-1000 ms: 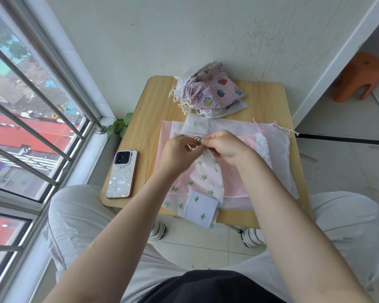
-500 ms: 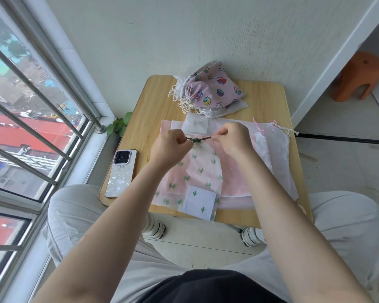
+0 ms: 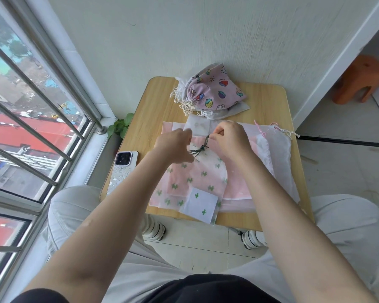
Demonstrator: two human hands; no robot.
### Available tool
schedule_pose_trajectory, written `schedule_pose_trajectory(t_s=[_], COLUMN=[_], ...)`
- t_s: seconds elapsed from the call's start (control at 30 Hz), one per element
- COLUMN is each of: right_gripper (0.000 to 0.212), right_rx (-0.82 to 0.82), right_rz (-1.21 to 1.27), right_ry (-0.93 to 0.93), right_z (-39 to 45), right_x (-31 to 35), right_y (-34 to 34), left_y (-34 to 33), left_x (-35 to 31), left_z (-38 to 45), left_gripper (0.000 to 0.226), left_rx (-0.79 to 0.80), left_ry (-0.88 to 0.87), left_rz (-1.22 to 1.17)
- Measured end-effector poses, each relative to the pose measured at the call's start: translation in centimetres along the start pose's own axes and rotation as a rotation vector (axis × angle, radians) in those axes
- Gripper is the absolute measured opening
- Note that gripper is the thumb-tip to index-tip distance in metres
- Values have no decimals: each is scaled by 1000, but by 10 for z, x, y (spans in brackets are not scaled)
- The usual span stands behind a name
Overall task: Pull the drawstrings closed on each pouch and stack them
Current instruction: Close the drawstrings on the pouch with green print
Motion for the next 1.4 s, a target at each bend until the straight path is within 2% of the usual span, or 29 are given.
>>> schedule_pose_trajectory(t_s=[0.07,0.2,0.27,0.4,0.47,0.53,0.6,0.67,0.7,0.73,0.8,0.83,0.93,1.0,1.07,1.13,1.23,1.33,1.4], right_gripper=[14,11,10,23,22,28,54,82,80,66,26,19,21,23,45,65,52,30,23], right_rx=[33,45,-19,-257,-293,-208,0,219,273,282,203,147,-9,-126,-90,-27,-23,-31,4], right_rz=[44,39,18,13,33,11,-22,5,30,50,70,84,123,164,266,259,145,113,51], right_ry=[5,-10,-10,11,-14,-76,-179,-310,-363,-396,-421,-419,-384,-311,-142,16,66,-46,-105], right_z=[3,11,17,33,41,50,56,63,66,72,82,88,105,118,128,130,130,123,118], right_x=[1,8,11,21,25,23,17,7,0,-6,-14,-16,-9,8,31,49,47,28,13], right_y=[4,8,16,37,43,42,36,26,21,15,11,10,20,33,42,44,34,28,26], left_y=[1,1,10,37,49,59,62,59,56,52,45,44,46,50,51,46,34,26,23], left_x=[-2,-10,-9,7,14,19,22,24,24,26,28,29,35,38,39,40,39,36,36], left_z=[6,28,38,58,69,78,85,90,91,94,95,95,98,101,105,109,113,114,113], left_gripper=[53,28,19,25,24,24,24,18,17,17,19,18,16,9,9,8,9,10,9], left_rx=[-46,-10,-62,-218,-310,-395,-458,-454,-429,-398,-356,-357,-453,-555,-665,-747,-733,-681,-647], left_ry=[-95,-128,-97,49,120,169,186,148,121,110,136,167,266,329,394,475,561,582,583], left_rz=[-119,-98,-111,-276,-340,-453,-525,-519,-514,-526,-611,-671,-898,-1151,-1462,-1688,-1781,-1758,-1713])
Point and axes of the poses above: each hand's wrist, its own z-axis towards the middle knuckle, its own y-axis out of the back of the hand, x = y × z, the point moved 2 cm from there along z, towards the middle knuckle, and after that the axes turned 13 degrees about -y, right-handed, at the moved point
